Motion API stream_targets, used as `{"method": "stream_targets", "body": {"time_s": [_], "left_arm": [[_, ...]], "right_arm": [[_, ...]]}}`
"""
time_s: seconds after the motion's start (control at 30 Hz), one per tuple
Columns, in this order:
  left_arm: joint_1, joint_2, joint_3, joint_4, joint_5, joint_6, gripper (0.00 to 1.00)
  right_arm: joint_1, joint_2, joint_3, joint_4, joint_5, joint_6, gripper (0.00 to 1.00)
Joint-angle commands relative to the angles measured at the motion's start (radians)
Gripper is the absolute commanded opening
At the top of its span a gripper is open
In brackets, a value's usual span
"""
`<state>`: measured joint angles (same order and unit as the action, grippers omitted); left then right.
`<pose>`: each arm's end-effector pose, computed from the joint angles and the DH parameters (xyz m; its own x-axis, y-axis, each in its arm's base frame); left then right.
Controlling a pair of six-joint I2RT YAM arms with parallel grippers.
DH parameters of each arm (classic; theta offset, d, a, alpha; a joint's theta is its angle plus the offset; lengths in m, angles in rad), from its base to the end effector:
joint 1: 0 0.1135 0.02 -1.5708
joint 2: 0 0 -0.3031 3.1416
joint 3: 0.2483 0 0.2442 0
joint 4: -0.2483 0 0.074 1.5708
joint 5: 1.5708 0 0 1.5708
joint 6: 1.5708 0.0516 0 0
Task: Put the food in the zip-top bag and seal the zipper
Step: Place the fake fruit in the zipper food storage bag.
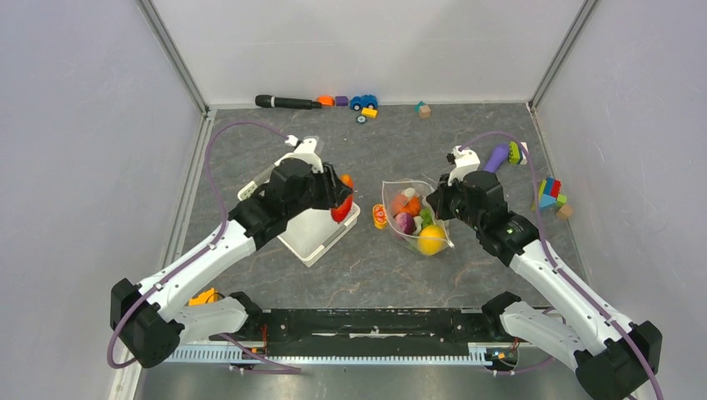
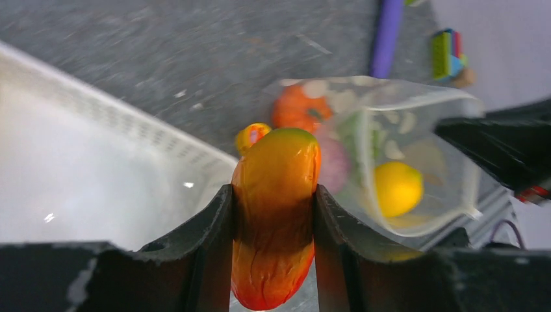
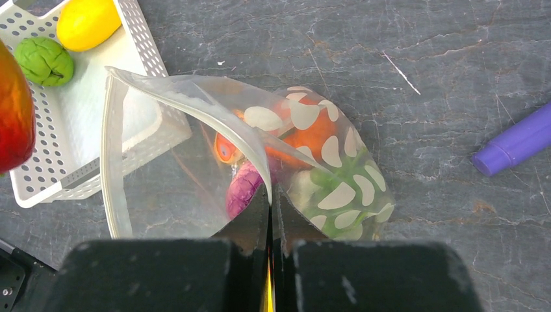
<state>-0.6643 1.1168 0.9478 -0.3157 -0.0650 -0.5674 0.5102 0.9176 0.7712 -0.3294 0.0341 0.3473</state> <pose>0.1922 -0.1463 0.3468 -0.6157 -0.1990 -0.7624 0.2835 0.8468 -0.4500 0.1670 0.0914 0.3215 -0.5330 0.0916 -0.8412 -0.2980 0.9101 0.2879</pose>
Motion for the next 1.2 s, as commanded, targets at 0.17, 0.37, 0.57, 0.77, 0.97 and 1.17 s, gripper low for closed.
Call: {"method": "stream_targets", "body": {"time_s": [0.17, 0.37, 0.57, 0.77, 0.97, 1.17], "left_arm": [[-0.147, 0.048, 0.085, 0.339, 0.169, 0.148, 0.02], [-0.172, 0.102, 0.094, 0.463, 0.331, 0.203, 0.02], [-0.207, 0.183, 0.096, 0.531, 0.438, 0.348, 0.05], [-0.216, 0.259, 0.082, 0.659, 0.474, 0.406, 0.06], [-0.216, 0.305, 0.093, 0.661, 0.516, 0.465, 0.06], [-0.216, 0.332, 0.074, 0.651, 0.491, 0.552, 0.08]], "right_arm": [[-0.003, 0.020, 0.094, -0.011, -0.006, 0.034, 0.00], [-0.003, 0.027, 0.098, -0.010, -0.025, 0.044, 0.00], [-0.002, 0.031, 0.108, -0.010, -0.070, 0.050, 0.00], [-0.002, 0.028, 0.108, -0.008, -0.101, 0.054, 0.00], [-0.002, 0.017, 0.109, -0.008, -0.119, 0.056, 0.00], [-0.003, 0.005, 0.111, -0.010, -0.136, 0.063, 0.00]]}}
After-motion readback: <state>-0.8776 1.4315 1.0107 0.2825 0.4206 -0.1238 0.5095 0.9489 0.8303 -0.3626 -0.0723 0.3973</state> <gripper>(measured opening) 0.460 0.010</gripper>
